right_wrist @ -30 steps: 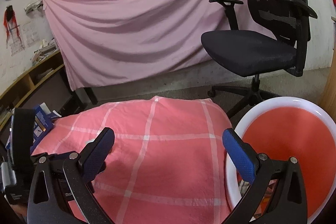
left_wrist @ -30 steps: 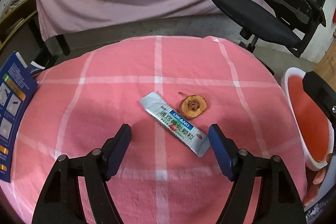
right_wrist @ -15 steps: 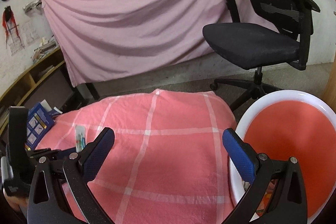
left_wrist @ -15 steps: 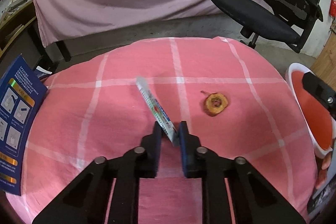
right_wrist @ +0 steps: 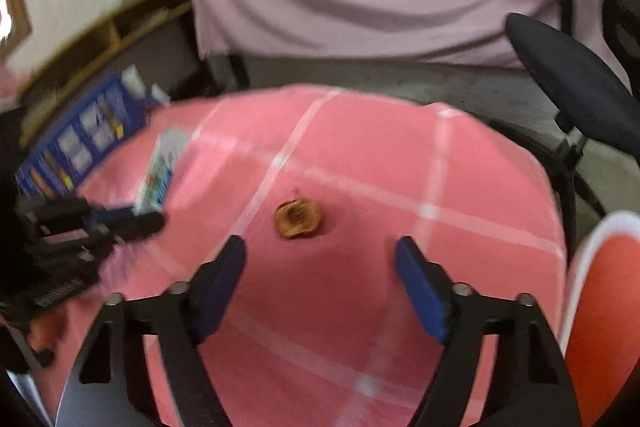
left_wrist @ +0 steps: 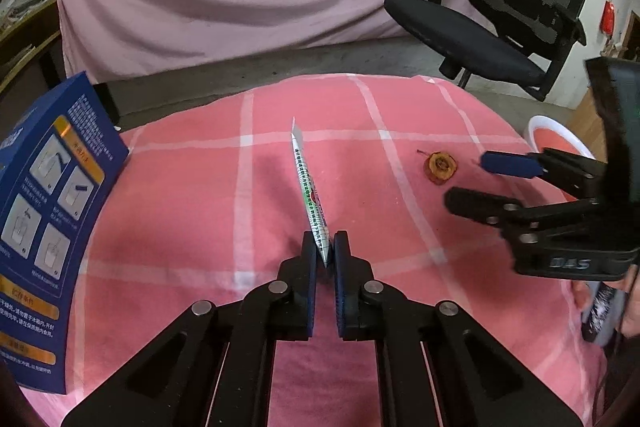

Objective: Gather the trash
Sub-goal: 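Grasp the white tube with the left tool while the right tool grasps the dried apple slice, then carry the tube and apple slice over the orange bin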

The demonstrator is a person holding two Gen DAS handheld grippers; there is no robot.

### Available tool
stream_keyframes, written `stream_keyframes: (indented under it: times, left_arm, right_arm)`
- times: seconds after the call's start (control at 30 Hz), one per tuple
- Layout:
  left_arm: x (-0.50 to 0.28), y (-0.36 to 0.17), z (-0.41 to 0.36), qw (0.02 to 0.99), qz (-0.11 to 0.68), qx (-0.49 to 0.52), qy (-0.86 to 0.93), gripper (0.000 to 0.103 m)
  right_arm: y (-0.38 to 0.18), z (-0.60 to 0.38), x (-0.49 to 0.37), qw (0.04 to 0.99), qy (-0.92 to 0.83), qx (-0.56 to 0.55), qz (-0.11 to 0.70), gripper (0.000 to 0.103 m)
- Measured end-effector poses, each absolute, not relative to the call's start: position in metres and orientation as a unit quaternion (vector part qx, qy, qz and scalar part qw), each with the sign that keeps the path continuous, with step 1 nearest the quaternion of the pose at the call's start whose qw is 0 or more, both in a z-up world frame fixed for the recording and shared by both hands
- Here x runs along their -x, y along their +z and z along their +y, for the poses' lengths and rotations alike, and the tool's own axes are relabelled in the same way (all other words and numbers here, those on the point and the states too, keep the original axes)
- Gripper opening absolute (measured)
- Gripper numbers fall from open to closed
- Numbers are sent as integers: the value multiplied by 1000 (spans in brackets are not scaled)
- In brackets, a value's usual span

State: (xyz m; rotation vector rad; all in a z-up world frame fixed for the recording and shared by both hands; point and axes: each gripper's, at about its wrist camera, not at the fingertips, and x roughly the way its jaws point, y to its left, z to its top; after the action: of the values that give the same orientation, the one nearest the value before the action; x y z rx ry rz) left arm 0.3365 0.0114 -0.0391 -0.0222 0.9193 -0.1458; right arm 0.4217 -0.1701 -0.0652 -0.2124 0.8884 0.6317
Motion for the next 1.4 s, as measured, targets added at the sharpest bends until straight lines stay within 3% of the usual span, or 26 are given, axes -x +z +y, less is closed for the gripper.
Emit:
stream_keyframes:
  times: [0.17, 0.23, 0.3, 0.6, 1.0, 1.4]
  left_arm:
    - [-334, -37, 15, 894, 442, 18, -75, 5]
    - [-335, -35, 14, 894, 441, 14, -73, 5]
    - [-334, -34, 12, 895, 440, 7, -71, 4]
    - [-319, -32, 9, 907, 417, 22, -52, 2]
    - [-285, 9, -14, 955, 285, 77, -32, 2]
    - [-261, 54, -69, 984, 166, 14, -60, 2]
  right_arm:
    - [-67, -167, -431, 847, 298, 99, 429, 55]
    - [-66, -169, -432, 847, 299, 98, 429, 37]
    - [-65, -170, -431, 845, 309, 95, 426, 26]
    - [-52, -168, -412, 860, 324, 96, 384, 26]
    - [-3, -221, -348, 931, 314, 28, 187, 26]
    - [32, -270, -317, 968, 245, -11, 50, 26]
